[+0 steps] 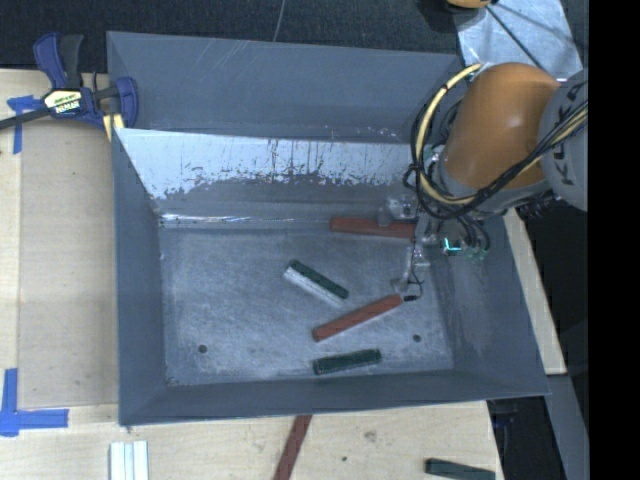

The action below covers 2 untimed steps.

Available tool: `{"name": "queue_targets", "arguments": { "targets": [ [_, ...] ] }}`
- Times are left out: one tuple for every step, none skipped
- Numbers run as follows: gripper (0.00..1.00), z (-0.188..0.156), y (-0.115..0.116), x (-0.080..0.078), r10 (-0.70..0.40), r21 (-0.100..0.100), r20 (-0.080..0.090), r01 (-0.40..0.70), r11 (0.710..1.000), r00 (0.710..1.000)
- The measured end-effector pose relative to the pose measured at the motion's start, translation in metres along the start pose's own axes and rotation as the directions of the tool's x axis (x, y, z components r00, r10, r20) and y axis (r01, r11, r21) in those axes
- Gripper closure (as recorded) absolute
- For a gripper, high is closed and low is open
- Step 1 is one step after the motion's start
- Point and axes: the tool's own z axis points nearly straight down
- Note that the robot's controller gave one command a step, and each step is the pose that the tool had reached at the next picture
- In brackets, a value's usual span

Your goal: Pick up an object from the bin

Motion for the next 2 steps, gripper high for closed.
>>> {"name": "queue_targets", "arguments": {
  "targets": [
    [0.00,-0.004,0.000,-0.002,-0.001,0.001,0.007,0.001,1.000,1.000],
    [0.00,0.023,0.006,0.032,-0.068,0.002,0.012,0.068,0.998,0.998]
  ]
}}
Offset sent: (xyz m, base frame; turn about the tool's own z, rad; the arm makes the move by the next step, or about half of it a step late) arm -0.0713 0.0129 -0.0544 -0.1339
